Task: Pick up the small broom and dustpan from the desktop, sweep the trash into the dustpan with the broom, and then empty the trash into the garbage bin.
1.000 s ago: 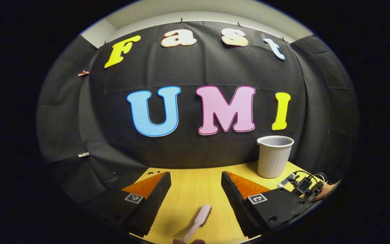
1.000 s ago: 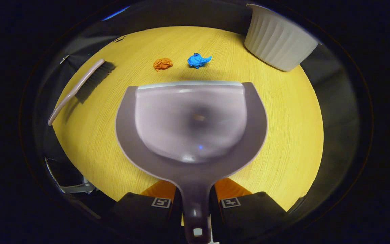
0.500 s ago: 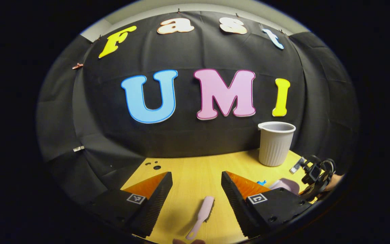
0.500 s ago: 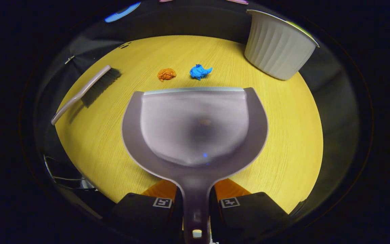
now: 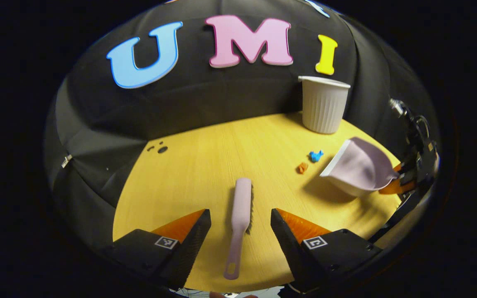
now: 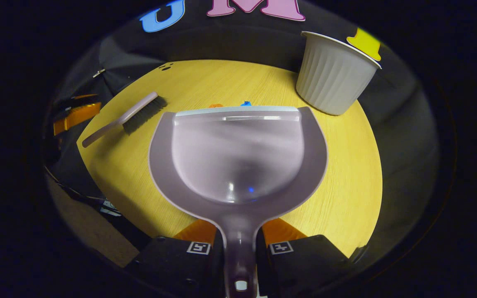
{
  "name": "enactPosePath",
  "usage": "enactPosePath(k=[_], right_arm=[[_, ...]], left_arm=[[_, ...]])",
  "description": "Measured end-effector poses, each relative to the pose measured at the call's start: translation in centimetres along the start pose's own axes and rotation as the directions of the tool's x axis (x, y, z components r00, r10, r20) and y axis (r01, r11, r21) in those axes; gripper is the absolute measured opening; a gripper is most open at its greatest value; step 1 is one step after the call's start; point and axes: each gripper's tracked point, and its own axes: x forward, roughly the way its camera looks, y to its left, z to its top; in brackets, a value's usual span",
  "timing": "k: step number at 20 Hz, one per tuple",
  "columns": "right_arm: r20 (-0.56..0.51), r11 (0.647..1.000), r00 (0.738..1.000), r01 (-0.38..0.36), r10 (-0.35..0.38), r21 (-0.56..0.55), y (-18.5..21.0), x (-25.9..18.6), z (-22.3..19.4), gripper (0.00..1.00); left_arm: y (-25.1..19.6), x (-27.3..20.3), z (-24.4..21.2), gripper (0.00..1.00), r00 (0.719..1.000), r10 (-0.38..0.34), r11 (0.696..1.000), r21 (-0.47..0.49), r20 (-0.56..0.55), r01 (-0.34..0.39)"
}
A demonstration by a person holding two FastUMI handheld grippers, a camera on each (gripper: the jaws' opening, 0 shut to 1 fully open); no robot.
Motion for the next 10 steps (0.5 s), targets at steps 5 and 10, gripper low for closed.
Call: enactPosePath(k=[5, 10], right_arm=[[-0.011, 0.999, 1.000, 0.015, -0.015, 0.034, -0.4, -1.4, -0.4, 0.37], [-0.026, 0.999, 0.999, 0.032, -0.031, 0.044, -0.9, -2.1, -0.9, 0.37]], left_arm=[[0.0, 4.7, -5.1, 0.94, 0.976, -0.044, 0.999, -0.006, -0.215, 0.043], [-0.3, 6.9, -7.0, 0.89, 0.951, -0.037, 0.999, 0.014, -0.306, 0.043]])
